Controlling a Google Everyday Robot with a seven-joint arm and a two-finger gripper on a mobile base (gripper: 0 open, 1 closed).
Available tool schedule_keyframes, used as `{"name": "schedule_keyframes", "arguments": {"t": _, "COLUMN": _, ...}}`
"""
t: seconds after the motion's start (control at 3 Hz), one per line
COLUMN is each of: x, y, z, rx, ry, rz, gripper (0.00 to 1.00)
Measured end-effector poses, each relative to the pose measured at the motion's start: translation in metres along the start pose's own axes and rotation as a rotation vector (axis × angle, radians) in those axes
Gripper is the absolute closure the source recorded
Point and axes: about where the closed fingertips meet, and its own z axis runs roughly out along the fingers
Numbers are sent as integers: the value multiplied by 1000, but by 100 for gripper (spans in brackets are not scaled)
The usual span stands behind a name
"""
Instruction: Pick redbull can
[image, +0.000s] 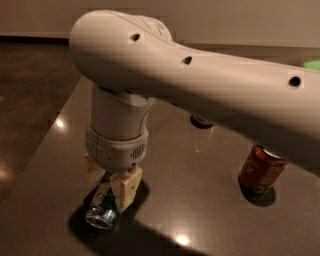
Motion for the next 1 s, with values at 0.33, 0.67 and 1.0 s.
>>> {"name": "schedule_keyframes", "arguments": {"t": 0.33, "x": 4, "y": 2, "z": -8, "rx": -13, "ry": -1, "rz": -1, "gripper": 74}}
{"name": "schedule_keyframes", "arguments": {"t": 0.67, "x": 8, "y": 7, "z": -30, "rx": 7, "ry": -26, "rz": 6, "gripper": 97}}
{"name": "schedule_keyframes", "arguments": {"t": 1.0, "x": 8, "y": 10, "z": -61, "rx": 48, "ry": -78, "rz": 10, "gripper": 100}}
